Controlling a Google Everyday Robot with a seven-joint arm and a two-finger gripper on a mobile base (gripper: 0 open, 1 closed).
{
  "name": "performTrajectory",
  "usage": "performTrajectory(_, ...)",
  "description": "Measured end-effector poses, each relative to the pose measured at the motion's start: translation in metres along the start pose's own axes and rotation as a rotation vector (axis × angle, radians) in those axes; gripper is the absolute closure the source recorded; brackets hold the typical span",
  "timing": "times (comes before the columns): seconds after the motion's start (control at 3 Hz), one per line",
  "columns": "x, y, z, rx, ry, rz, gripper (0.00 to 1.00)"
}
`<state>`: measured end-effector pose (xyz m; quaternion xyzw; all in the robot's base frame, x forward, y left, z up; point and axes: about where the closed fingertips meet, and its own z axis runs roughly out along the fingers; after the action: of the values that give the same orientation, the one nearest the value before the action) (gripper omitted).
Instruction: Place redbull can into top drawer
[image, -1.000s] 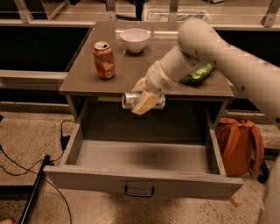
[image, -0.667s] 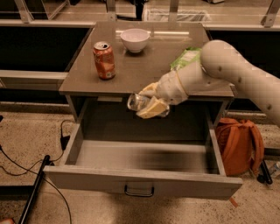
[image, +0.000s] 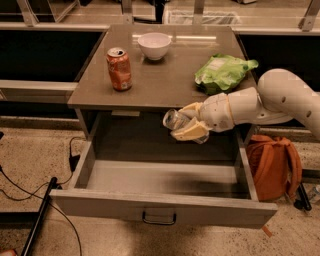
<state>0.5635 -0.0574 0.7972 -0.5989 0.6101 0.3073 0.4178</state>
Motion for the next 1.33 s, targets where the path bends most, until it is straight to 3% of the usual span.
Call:
performTrajectory(0.33,0.01,0.005,0.009,-0.009,0.023,0.016,1.0)
performTrajectory(1.0,0.084,0.028,0.06,-0.012,0.15,0.043,1.0)
performTrajectory(1.33,0.106,0.033,0.079,-0.036,0.213,0.071,0.82)
